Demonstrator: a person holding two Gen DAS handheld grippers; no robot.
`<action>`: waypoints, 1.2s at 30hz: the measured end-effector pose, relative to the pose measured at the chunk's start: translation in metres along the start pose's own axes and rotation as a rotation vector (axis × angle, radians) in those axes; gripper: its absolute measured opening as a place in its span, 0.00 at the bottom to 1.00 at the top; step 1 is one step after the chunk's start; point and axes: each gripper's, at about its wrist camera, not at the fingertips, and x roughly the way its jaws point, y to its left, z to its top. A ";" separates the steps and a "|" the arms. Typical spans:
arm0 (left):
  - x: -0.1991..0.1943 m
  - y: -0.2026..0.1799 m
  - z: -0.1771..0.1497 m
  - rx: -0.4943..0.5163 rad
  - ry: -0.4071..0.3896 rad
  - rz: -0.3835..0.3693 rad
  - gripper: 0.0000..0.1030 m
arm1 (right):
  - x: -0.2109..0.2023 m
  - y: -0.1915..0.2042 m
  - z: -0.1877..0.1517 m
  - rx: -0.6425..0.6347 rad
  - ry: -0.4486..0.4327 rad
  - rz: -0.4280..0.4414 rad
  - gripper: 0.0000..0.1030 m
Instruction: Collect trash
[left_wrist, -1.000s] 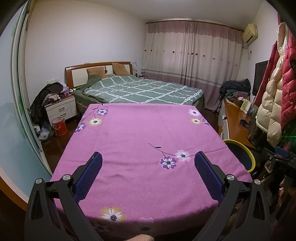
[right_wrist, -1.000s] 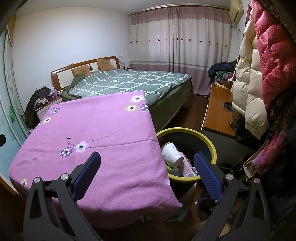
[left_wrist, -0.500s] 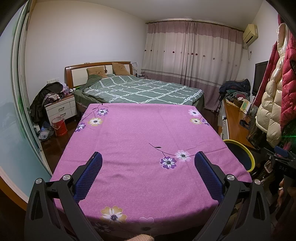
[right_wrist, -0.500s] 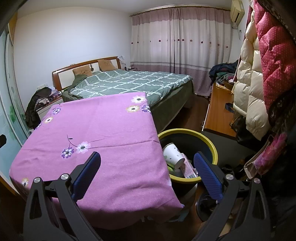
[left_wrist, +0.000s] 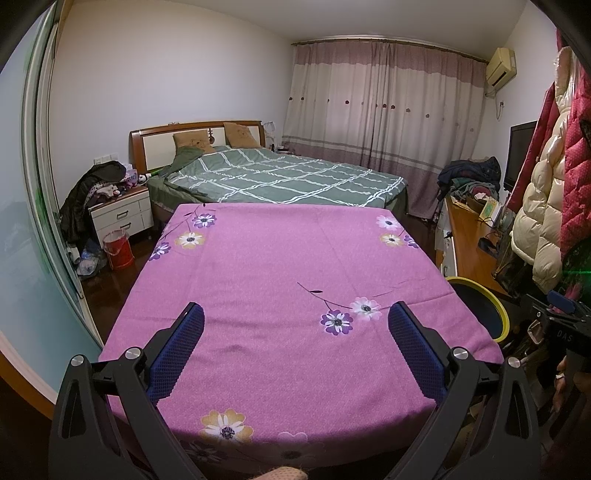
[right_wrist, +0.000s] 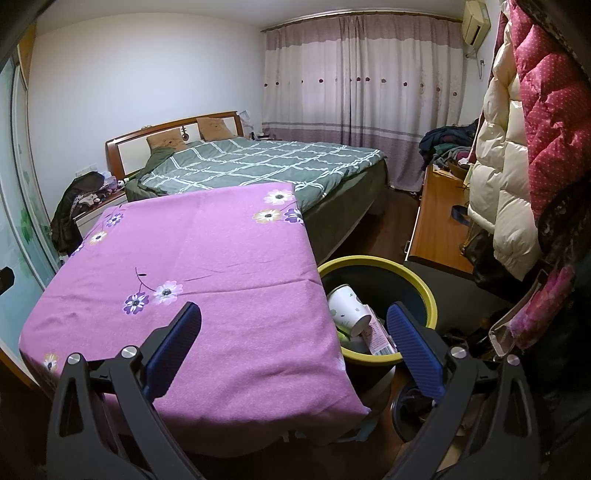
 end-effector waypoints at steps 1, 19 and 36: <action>0.000 -0.001 -0.001 -0.001 0.001 0.000 0.95 | 0.000 0.000 0.000 0.001 0.000 0.000 0.93; 0.009 -0.001 -0.007 -0.010 0.018 -0.018 0.95 | 0.001 0.001 0.000 -0.003 0.002 0.002 0.93; 0.011 -0.003 -0.007 -0.005 0.012 -0.011 0.95 | 0.008 0.007 0.000 -0.025 0.010 0.011 0.93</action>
